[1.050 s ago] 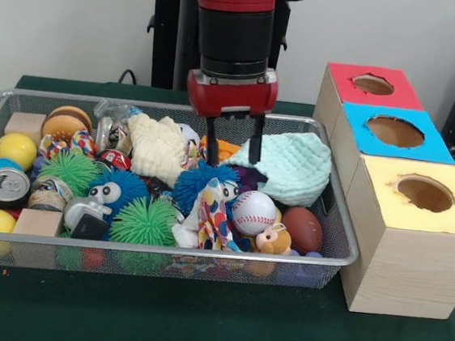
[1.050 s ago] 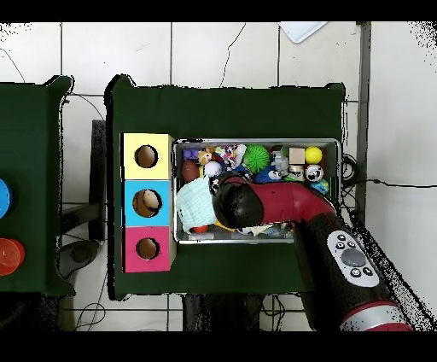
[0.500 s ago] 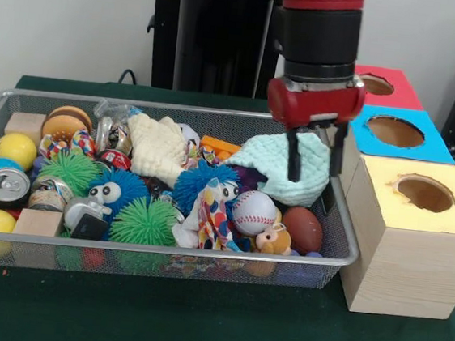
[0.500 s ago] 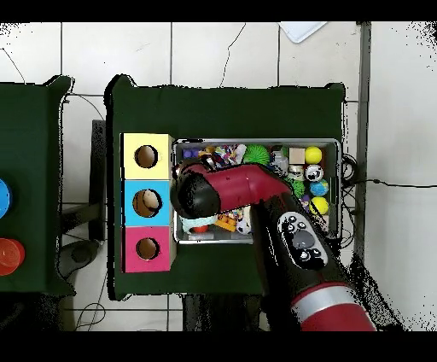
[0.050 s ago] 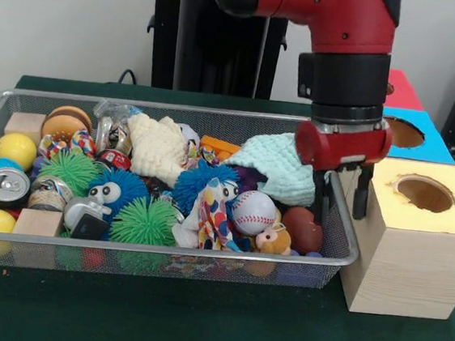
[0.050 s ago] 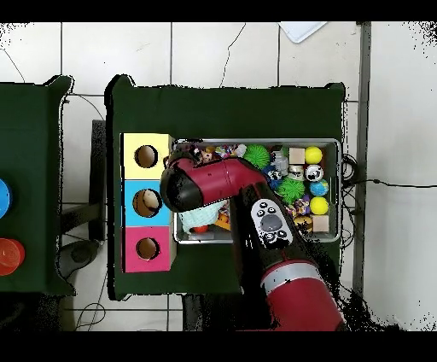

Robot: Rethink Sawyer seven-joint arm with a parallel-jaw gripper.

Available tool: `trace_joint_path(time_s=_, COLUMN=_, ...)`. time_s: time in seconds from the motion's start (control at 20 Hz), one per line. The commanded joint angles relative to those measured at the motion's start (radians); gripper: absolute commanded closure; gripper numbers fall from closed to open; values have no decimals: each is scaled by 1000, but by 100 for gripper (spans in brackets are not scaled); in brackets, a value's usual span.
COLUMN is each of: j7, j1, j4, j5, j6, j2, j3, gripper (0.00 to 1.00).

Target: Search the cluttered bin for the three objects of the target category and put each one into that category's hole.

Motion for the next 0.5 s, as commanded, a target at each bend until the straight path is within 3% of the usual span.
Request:
trace_joint_path(time_s=0.05, j7=110, j1=19, j4=-98, j5=-46, j6=-46, j2=89, j3=-69, gripper=0)
trace_joint_path(time_s=0.5, j7=66, j1=67, j4=-121, j5=-40, j6=51, j2=49, j3=-141, gripper=0)
